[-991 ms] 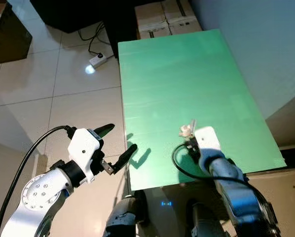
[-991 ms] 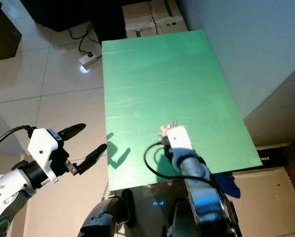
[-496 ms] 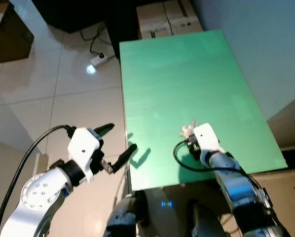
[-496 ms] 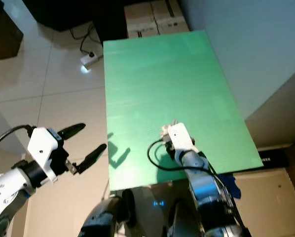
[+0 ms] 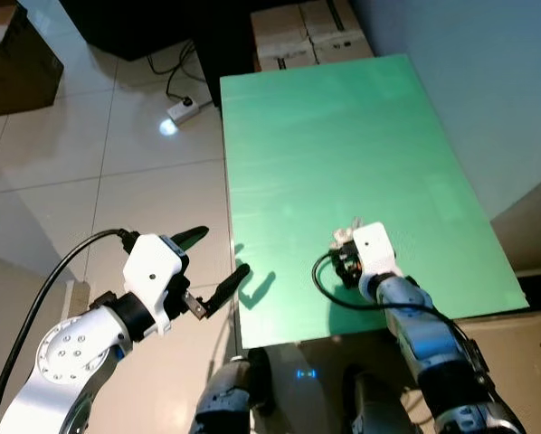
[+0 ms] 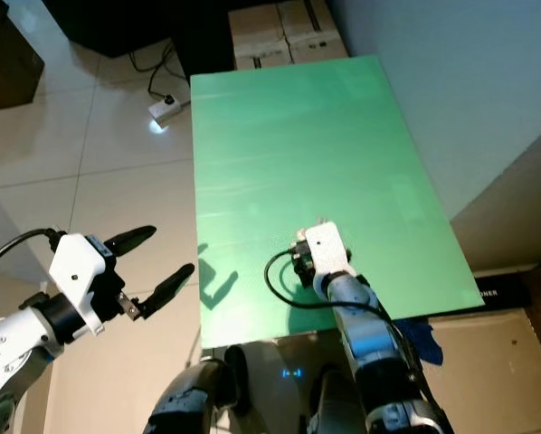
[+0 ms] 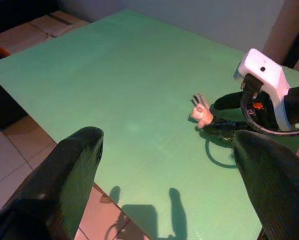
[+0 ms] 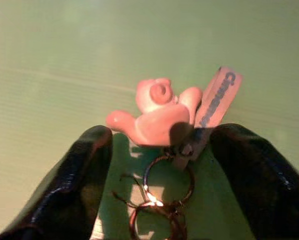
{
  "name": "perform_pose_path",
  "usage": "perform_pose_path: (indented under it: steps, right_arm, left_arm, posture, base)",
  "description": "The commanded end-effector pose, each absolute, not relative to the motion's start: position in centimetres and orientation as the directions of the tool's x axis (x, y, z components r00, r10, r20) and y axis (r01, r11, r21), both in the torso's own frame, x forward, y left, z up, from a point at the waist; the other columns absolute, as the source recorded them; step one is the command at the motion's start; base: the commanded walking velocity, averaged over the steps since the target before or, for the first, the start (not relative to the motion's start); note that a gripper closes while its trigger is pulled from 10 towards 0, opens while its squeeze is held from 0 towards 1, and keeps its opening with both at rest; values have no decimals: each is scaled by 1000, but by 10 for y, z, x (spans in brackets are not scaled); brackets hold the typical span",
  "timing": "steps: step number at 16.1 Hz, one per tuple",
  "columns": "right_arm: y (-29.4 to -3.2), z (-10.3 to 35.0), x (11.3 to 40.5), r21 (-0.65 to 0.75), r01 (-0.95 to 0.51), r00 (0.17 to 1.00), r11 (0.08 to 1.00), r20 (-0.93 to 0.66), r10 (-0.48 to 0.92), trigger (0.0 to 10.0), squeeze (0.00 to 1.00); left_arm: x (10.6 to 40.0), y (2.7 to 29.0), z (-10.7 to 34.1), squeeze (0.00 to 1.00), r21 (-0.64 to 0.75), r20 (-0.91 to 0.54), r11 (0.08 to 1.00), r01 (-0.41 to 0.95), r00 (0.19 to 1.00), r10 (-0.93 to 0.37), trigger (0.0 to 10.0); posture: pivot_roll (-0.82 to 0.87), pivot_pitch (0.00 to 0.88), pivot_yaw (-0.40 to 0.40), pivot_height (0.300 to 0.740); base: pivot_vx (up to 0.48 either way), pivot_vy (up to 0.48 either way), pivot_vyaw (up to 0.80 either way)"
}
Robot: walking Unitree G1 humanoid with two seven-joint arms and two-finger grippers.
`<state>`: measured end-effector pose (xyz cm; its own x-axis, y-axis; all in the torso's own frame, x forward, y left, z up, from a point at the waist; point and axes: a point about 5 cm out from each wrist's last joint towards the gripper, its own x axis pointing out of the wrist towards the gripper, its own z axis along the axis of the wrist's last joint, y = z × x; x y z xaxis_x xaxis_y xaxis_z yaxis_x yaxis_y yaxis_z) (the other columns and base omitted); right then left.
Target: Hang keys on a hook
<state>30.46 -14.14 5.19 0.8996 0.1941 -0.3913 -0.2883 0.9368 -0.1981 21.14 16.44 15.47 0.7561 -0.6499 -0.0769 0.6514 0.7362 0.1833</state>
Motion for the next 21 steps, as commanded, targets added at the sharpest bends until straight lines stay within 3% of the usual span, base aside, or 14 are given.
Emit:
perform_pose_path:
  steps: [1, 6, 7, 11, 21]
  right_arm:
    - [-142, 45, 302, -183, -274, 894, 944, -410, 180, 10000, 1000]
    - [-138, 35, 301, -169, -284, 878, 944, -441, 185, 10000, 996]
    - [-138, 32, 301, -154, -274, 876, 949, -448, 180, 10000, 0]
    - [-134, 27, 303, -126, -299, 862, 946, -461, 211, 10000, 0]
    - [-130, 36, 305, -228, -339, 856, 913, -477, 199, 10000, 0]
  left_arm:
    - [210, 168, 153, 0, 181, -99, 735, 653, 756, -647, 10000]
    - [210, 168, 154, 0, 182, -103, 733, 656, 754, -649, 10000]
    - [209, 168, 154, 0, 181, -104, 732, 657, 753, -650, 10000]
    - [209, 168, 154, 0, 177, -110, 725, 665, 746, -657, 10000]
    - [206, 175, 154, 0, 181, -133, 706, 685, 728, -673, 10000]
  posture:
    - [138, 292, 145, 740]
    - [143, 296, 150, 740]
    - [143, 296, 153, 740]
    - [146, 296, 153, 740]
    - [140, 280, 136, 740]
  base:
    - [0, 0, 0]
    - [0, 0, 0]
    - [0, 0, 0]
    - [0, 0, 0]
    - [0, 0, 0]
